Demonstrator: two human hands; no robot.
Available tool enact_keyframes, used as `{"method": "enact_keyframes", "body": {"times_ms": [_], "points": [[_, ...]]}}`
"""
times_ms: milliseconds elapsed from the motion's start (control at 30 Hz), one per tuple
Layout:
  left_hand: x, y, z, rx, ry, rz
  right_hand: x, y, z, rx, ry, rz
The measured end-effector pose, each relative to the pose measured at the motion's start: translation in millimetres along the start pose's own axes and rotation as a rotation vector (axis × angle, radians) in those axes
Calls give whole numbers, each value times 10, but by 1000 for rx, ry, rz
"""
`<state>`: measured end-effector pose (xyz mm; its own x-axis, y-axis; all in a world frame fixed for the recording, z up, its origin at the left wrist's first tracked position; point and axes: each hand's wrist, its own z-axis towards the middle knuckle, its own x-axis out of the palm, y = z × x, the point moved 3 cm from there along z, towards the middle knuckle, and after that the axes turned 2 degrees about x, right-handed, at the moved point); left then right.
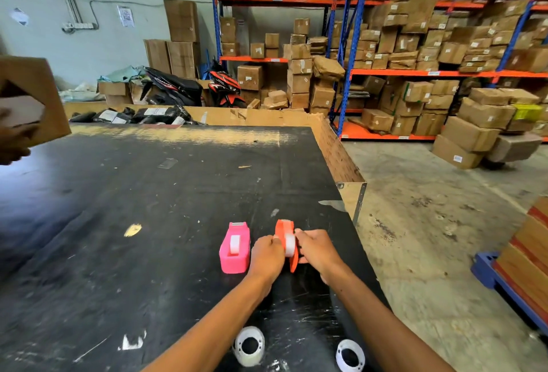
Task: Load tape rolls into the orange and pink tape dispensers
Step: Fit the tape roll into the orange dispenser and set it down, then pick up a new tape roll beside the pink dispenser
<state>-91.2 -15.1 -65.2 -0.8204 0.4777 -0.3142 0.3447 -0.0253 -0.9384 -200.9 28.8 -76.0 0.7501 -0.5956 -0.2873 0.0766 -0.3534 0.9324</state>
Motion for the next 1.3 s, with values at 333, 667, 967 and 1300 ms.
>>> {"method": "enact_keyframes", "body": {"times_ms": [333,667,967,1300], "points": [[-169,-77,-124,52,34,-1,-38,63,-51,-42,-63,-38],[-1105,-113,-154,214,30,231,509,803,-267,-424,129,-475],[-1254,320,31,378,209,611,1062,865,-195,-301,193,-1117],[-1263,378,92,459,187,648,596,809,-677,-510,-73,-574]]}}
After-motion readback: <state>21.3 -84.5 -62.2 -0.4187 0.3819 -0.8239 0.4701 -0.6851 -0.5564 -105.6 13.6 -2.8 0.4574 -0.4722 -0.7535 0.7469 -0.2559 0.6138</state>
